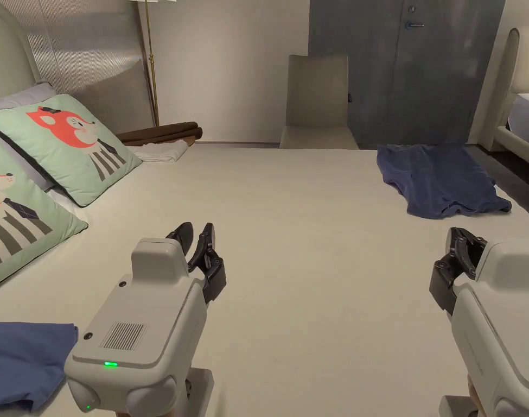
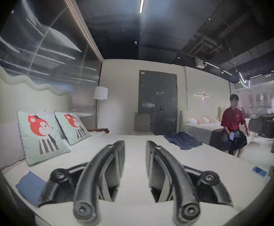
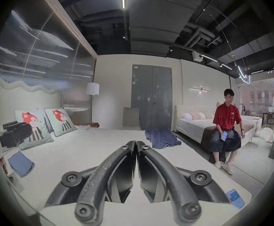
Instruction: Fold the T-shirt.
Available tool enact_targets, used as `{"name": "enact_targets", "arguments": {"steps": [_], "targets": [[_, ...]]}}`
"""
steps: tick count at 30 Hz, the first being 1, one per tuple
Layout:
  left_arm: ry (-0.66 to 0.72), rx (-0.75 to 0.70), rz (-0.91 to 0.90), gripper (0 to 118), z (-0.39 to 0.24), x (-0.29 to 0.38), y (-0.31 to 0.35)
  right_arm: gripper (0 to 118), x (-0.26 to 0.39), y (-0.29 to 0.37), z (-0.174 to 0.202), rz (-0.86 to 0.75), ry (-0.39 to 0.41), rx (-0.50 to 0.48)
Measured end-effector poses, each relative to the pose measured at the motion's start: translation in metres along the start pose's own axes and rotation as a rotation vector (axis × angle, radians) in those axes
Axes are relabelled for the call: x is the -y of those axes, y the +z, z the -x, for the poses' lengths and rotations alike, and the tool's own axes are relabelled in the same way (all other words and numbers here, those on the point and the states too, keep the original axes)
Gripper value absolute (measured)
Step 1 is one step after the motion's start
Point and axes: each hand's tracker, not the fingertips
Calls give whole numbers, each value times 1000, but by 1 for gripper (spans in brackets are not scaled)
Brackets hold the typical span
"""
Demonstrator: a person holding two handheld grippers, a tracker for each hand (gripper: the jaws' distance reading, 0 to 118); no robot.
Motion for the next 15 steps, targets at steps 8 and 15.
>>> {"name": "enact_targets", "arguments": {"steps": [8, 15], "targets": [[-4, 40, 7, 0, -4, 0, 3, 0, 0, 0, 4, -3, 0, -9], [-14, 42, -1, 0, -7, -4, 2, 0, -2, -1, 6, -9, 6, -12]]}}
